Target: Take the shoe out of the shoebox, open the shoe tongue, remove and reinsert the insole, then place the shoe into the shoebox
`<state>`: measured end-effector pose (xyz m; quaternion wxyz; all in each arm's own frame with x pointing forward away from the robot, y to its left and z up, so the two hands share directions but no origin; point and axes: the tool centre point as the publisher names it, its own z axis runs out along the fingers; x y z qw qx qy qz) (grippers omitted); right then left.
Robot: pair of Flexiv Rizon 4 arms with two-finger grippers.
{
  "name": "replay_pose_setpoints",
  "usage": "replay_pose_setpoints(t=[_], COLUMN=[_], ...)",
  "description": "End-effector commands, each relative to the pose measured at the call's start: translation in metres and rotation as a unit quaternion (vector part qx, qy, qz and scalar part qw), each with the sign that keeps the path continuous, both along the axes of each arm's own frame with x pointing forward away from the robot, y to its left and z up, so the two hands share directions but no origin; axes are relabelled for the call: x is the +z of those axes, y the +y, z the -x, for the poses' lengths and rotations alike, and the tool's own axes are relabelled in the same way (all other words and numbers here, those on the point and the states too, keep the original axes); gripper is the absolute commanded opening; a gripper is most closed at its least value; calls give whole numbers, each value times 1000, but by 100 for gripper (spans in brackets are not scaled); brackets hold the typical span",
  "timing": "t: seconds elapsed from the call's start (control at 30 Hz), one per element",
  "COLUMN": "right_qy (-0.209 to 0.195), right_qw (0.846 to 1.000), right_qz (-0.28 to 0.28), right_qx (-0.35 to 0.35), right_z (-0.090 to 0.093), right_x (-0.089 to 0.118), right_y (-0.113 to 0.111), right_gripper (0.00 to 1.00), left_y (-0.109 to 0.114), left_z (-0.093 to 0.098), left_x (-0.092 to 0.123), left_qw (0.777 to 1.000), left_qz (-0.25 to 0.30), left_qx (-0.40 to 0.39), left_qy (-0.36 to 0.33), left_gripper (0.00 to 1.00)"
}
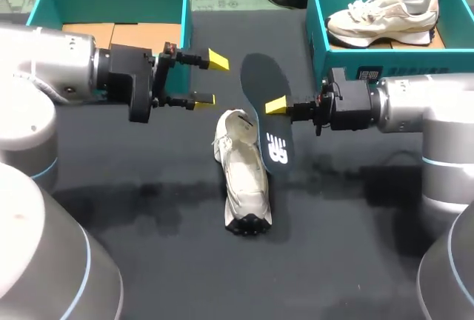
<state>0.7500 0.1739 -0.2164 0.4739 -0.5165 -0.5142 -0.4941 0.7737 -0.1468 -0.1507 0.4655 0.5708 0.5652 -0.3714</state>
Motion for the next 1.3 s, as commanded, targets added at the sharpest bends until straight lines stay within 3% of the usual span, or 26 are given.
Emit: replay_pose_setpoints(t=[0.03,0.1,0.17,0.63,0.77,0.83,0.87,0.93,1.07,1.3], right_qy=[7,8,6,-6,-6,-6,-6,-6,-6,-6], right_qw=[1000,1000,1000,1000,1000,1000,1000,1000,1000,1000], right_qz=[15,13,10,8,8,8,8,8,8,8], right_qx=[2,-1,-8,-14,-14,-14,-14,-14,-14,-14], right_z=[10,16,21,25,25,25,25,25,25,25], right_x=[-2,-4,-4,-1,-1,-1,-1,-1,-1,-1], right_y=[11,13,14,14,14,14,14,14,14,14], right_gripper=[0,0,0,0,0,0,0,0,0,0], left_y=[-1,-1,0,-2,-17,-22,-28,-34,-48,-63], left_z=[-20,-27,-35,-36,-45,-46,-48,-49,-53,-59], left_x=[18,25,32,37,54,62,63,68,72,73], left_qw=[995,982,957,953,923,916,901,895,850,793], left_qz=[-102,-185,-279,-292,-379,-394,-428,-440,-522,-605], left_qx=[-8,-27,-17,-17,-19,-36,-41,-63,-72,-70], left_qy=[1,2,-74,-81,-67,-67,-49,-37,-12,8], left_gripper=[100,100,100,100,100,100,100,100,100,100])
